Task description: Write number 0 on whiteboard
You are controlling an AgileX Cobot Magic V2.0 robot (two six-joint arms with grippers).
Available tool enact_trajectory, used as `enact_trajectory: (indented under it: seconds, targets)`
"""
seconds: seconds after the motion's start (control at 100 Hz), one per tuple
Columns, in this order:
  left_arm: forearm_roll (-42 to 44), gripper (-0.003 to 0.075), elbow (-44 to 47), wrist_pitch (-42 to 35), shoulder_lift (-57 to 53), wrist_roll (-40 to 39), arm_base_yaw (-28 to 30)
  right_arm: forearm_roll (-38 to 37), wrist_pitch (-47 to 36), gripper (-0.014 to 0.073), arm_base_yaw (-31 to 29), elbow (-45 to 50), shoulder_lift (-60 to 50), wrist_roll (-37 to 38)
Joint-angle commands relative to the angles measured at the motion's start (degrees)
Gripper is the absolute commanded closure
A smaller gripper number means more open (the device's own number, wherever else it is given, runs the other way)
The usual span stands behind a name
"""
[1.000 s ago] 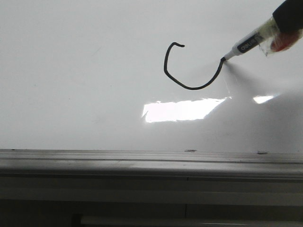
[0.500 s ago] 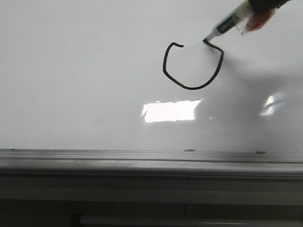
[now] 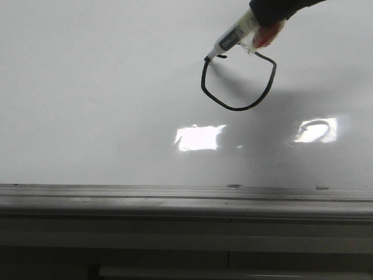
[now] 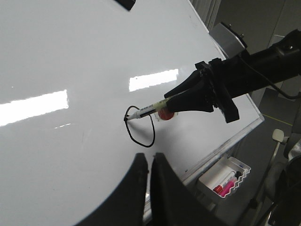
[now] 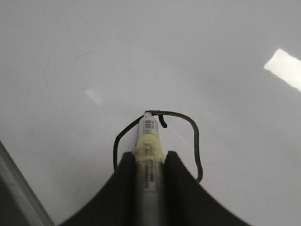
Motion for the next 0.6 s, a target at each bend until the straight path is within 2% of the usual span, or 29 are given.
enact_trajectory:
  seconds: [0.0, 0.2, 0.36, 0.41, 0.46, 0.51, 0.59]
  targets:
    - [0.88, 0.0740, -1.31, -3.34, 0.87, -0.20, -0.21, -0.95, 0.91, 0.0640, 0.03, -1.51, 0.15, 0.19]
    - [1.03, 0.0740, -1.31, -3.62, 0.87, -0.20, -0.21, -0.81, -2.85, 0.0640, 1.19, -4.72, -2.12, 0.19]
    - [-0.75, 0.0714, -1.31, -3.78, 0.87, -0.20, -0.21, -0.70, -2.85, 0.0640, 7.38, -13.27, -6.46, 0.19]
    - [-1.85, 0.0653, -1.31, -4.45, 1.27, -0.20, -0.21, -0.70, -1.72, 0.0640, 9.37, -15.28, -7.33, 0.19]
    - [-2.60, 0.0552, -1.31, -5.48, 2.13, -0.07, -0.21, -0.70, 0.19, 0.0640, 11.06, -16.75, -7.89, 0.19]
    - [-3.33, 0.0402, -1.54, -6.59, 3.48, 0.34, -0.21, -0.70, 2.70, 0.0640, 12.02, -17.48, -8.02, 0.19]
    - [-4.57, 0.0227, -2.05, -9.05, 7.22, 2.47, -0.21, -0.70, 7.22, 0.0640, 13.11, -17.41, -7.91, 0.19]
